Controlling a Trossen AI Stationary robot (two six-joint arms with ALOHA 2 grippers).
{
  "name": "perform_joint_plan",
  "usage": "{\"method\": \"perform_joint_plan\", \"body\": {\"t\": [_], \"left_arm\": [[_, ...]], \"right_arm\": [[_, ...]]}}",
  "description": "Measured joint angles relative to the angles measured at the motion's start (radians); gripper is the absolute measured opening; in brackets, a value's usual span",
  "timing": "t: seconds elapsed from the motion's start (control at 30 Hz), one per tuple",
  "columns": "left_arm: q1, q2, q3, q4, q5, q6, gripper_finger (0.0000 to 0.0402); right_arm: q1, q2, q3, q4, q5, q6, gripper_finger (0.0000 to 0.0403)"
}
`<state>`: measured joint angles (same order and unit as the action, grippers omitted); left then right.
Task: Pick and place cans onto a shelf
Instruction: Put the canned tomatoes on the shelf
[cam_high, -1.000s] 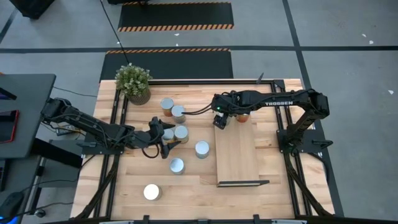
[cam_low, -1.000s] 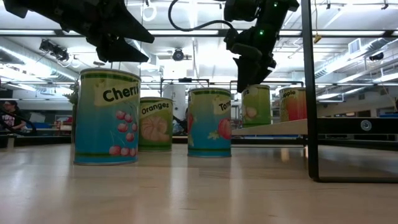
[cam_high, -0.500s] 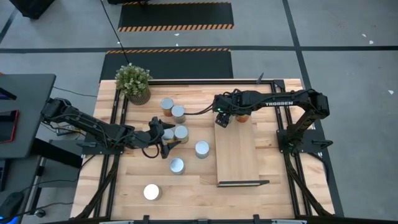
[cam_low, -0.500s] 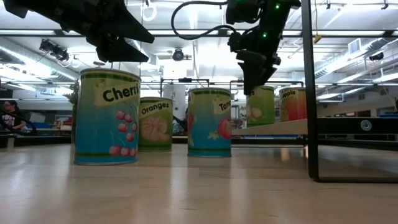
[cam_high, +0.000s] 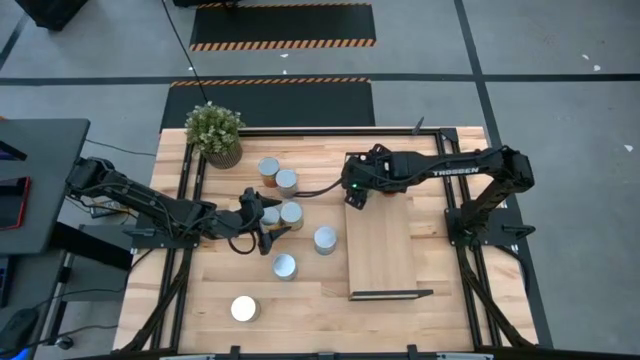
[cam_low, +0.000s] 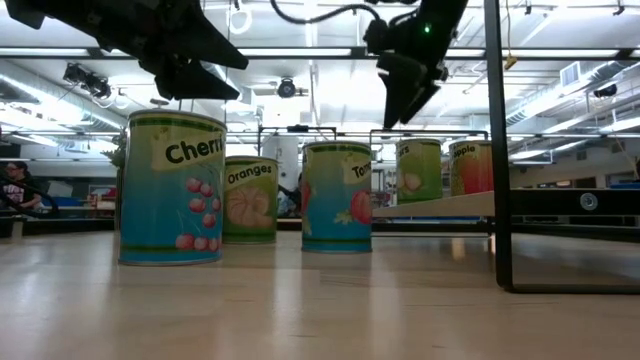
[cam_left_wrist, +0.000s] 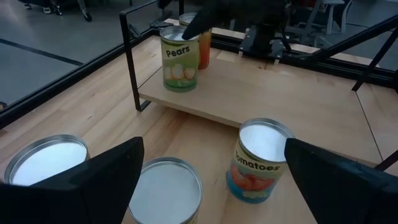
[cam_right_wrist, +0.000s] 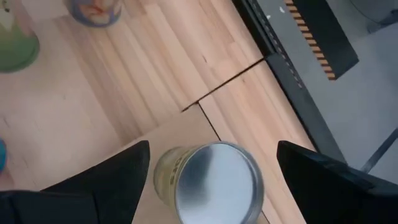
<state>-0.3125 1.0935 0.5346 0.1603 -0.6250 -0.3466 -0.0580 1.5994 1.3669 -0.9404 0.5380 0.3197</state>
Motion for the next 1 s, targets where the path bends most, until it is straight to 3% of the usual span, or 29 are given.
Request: {"method": "perform_joint_plan", "body": {"t": [0.5, 1.0], "left_arm": [[0.000, 0.000, 0.000, -0.001, 0.000, 0.002, 0.0396], [0.001, 0.000, 0.000, -0.001, 0.000, -0.001, 0.0396]], "right_arm": [[0.061, 0.001, 0.003, -0.024, 0.000, 0.013, 0.0360], [0.184, 0.001, 0.003, 0.196, -0.110, -0.085, 0.0360]]}}
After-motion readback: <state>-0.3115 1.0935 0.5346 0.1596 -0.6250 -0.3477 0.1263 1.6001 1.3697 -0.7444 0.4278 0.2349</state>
